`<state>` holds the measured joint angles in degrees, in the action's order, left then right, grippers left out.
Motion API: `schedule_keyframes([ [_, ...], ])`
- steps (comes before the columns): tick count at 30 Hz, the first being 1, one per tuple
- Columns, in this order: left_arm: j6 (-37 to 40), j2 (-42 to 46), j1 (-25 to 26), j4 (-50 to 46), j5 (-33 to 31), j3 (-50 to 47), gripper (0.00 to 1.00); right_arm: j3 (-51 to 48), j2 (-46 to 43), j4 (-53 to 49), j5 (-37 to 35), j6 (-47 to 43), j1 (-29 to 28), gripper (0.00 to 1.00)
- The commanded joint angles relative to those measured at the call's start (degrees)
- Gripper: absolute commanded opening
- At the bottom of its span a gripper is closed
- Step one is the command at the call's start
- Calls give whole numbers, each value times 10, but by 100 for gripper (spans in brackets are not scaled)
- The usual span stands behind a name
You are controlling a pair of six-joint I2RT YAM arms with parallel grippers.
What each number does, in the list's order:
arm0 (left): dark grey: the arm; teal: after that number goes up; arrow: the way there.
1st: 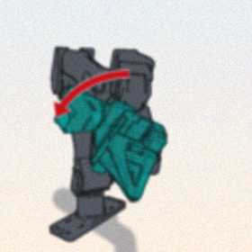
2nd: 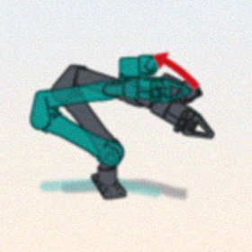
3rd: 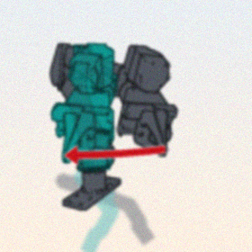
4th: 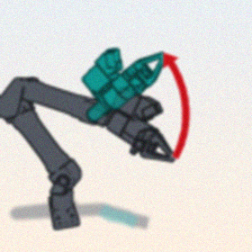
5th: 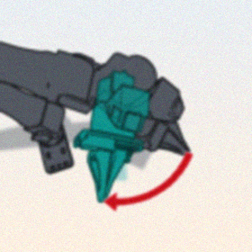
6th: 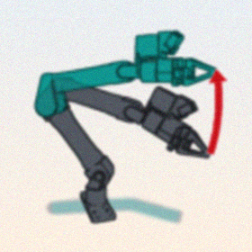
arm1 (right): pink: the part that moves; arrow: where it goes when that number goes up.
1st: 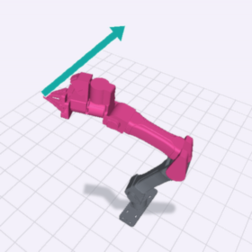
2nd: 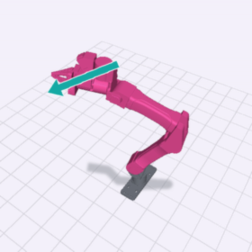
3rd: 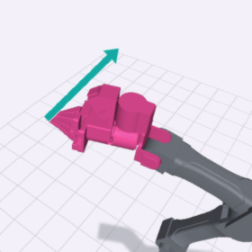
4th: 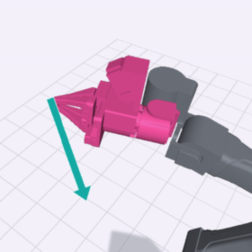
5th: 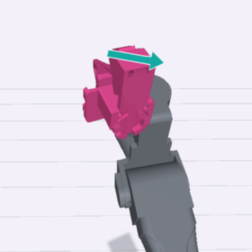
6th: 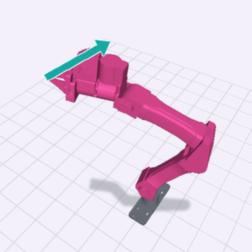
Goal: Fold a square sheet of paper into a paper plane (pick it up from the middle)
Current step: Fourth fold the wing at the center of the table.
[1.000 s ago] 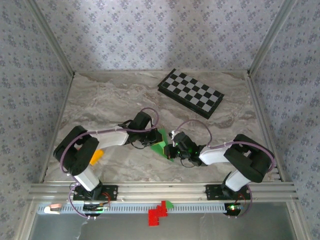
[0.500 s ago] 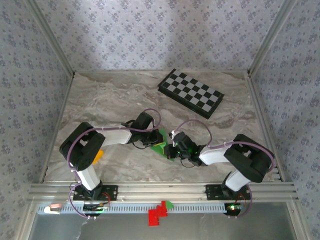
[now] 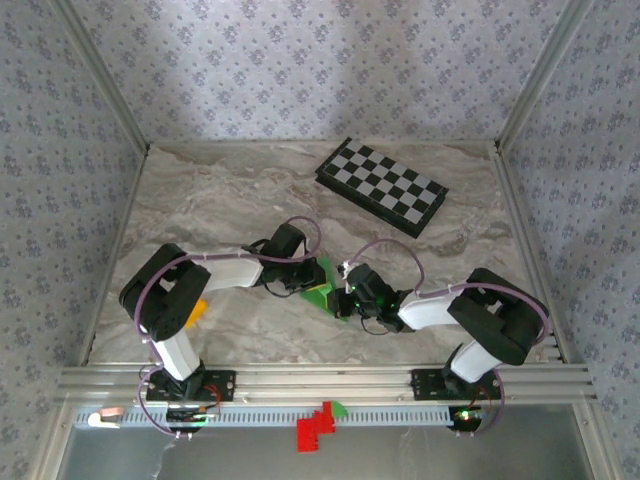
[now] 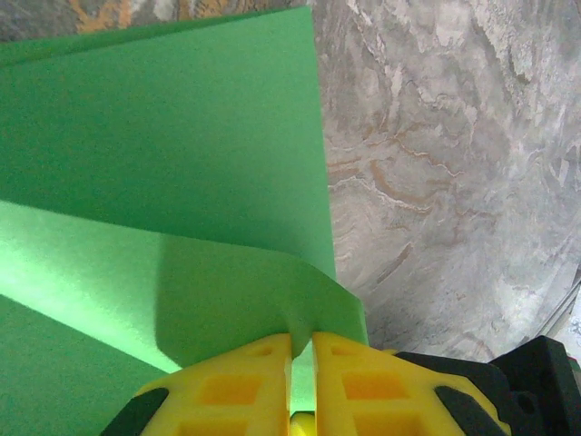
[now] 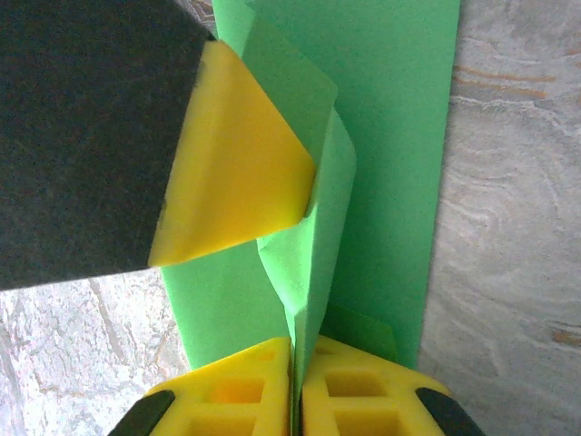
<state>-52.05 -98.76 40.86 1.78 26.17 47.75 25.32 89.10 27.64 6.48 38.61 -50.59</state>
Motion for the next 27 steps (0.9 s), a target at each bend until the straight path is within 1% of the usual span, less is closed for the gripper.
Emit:
schedule_keyframes([
  [1,12,6,-7,8,9,2,15,-10,19,-42,-1,6,3,11],
  [8,15,6,-18,9,12,1,16,-7,22,-45,-2,6,1,11],
  [15,16,-16,-20,17,23,7,18,-5,26,-46,-1,7,0,11],
  [27,16,-30,-21,23,19,-1,18,-4,22,-58,-4,5,1,11],
])
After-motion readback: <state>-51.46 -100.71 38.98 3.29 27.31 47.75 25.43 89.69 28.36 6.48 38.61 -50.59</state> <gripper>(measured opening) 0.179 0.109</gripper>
